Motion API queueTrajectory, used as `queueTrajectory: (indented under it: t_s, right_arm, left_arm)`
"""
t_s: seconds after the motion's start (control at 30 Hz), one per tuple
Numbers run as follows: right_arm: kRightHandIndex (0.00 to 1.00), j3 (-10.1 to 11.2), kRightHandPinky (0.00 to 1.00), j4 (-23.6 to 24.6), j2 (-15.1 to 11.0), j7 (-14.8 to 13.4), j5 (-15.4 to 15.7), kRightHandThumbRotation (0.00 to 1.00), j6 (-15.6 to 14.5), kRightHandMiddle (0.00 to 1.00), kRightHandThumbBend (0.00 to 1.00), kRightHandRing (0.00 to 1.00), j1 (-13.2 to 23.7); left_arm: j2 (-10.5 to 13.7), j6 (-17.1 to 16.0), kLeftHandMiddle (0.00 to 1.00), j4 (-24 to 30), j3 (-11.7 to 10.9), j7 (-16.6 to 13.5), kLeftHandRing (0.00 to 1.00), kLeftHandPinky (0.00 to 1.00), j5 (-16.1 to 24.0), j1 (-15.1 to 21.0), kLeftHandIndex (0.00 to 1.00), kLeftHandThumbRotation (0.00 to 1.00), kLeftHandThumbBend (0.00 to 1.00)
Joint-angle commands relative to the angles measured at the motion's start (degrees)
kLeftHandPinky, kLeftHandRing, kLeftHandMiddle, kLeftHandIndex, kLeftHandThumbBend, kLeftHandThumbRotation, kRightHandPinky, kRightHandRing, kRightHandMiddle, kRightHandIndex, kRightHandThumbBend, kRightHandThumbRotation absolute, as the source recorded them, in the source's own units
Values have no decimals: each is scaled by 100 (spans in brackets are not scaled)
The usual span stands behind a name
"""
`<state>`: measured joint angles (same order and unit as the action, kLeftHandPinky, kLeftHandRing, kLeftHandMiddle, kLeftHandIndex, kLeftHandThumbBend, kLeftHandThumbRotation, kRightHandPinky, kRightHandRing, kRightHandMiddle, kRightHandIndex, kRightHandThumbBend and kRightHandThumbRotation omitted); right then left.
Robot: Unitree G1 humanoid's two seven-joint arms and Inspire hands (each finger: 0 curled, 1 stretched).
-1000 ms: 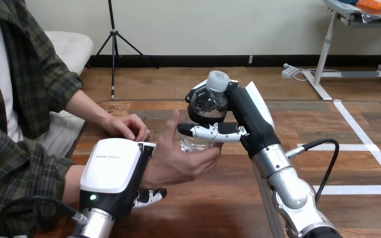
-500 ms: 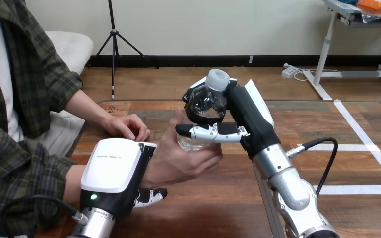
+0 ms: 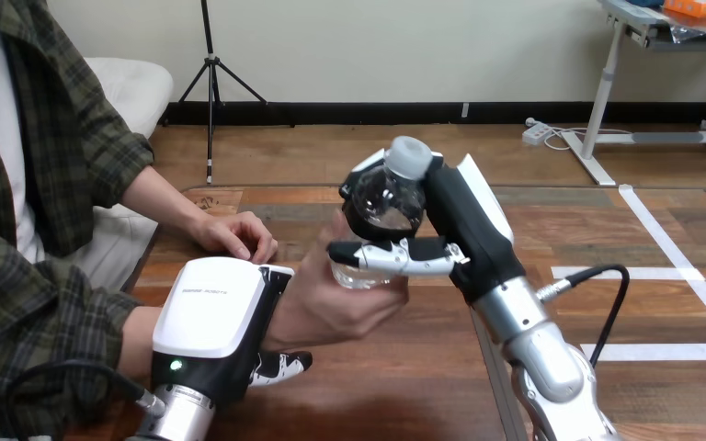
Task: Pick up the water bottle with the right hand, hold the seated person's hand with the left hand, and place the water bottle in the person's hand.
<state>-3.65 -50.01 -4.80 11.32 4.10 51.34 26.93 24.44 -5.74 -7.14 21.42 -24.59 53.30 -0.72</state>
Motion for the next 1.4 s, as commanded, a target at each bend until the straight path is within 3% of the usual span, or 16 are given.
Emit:
queueTrajectory:
  t_s: [0.0,0.13,0.43,0.7,1.37]
  right_arm:
    - [47,92,33,579,-96,159,-283,0,69,45,73,38,47]
    - [48,74,34,757,-88,369,-441,0,-4,46,72,39,-73]
    - [48,54,35,1082,-66,553,-514,0,-143,46,71,40,-292]
    - [48,39,36,1275,-60,561,-453,0,-213,46,70,41,-430]
    - [48,24,37,1227,-58,600,-438,0,-217,46,70,41,-463]
  left_arm:
    - [-70,-109,39,130,34,36,36,34,-61,53,37,0,87]
    - [-70,-93,39,142,31,51,36,34,-39,50,37,0,88]
    - [-74,-83,39,157,18,77,36,35,-22,49,38,0,87]
    - [-76,-85,39,164,13,74,36,34,-9,42,37,0,87]
    - [-64,-52,39,197,-27,177,37,35,-30,19,38,0,87]
